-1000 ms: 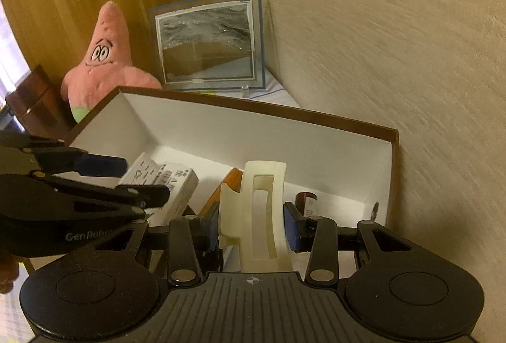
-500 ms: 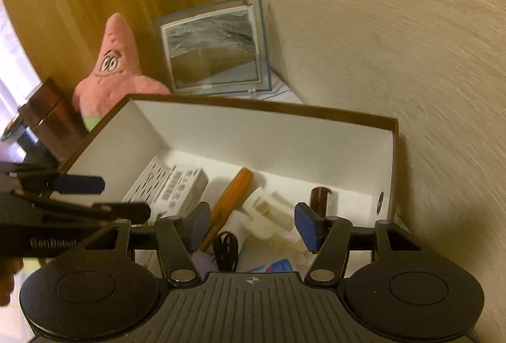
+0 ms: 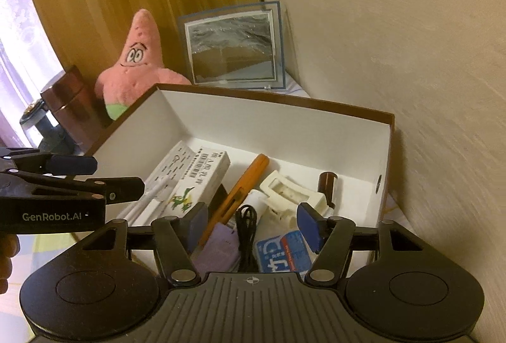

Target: Organize rigid objects

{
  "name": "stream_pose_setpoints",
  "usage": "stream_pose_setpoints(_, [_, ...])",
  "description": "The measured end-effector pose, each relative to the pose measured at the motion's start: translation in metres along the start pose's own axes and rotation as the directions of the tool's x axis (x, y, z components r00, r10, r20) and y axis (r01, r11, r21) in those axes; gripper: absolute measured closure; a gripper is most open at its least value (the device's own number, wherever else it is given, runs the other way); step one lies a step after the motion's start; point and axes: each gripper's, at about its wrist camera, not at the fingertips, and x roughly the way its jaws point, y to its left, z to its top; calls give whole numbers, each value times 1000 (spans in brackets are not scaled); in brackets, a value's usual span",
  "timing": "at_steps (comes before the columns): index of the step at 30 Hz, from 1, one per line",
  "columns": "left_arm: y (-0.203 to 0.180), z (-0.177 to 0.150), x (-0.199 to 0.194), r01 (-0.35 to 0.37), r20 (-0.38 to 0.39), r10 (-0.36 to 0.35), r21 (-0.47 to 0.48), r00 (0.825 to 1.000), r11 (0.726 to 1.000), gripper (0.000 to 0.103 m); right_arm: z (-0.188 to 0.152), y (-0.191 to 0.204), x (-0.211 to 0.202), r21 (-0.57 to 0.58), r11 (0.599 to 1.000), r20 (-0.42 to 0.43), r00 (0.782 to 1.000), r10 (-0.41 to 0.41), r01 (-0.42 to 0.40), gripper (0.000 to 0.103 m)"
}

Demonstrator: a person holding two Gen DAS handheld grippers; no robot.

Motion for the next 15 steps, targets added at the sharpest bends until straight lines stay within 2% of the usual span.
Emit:
stream_pose_setpoints(4, [-6,-14,-26,-50,52,48,31,997,998,29,-9,8,-18,-9,1000,18,1000,-11,11,43])
stream_pose_setpoints(9, [-1,-36,-59,10,68,-9,-16,998,1000,29,-28,20,-44,-12,999,50,998,-36,37,43])
stream_pose_setpoints(15, [3,-68,-100,-3,80,9,-68,997,998,30,-53,39,-78,-4,1000,75,997,-30,31,43])
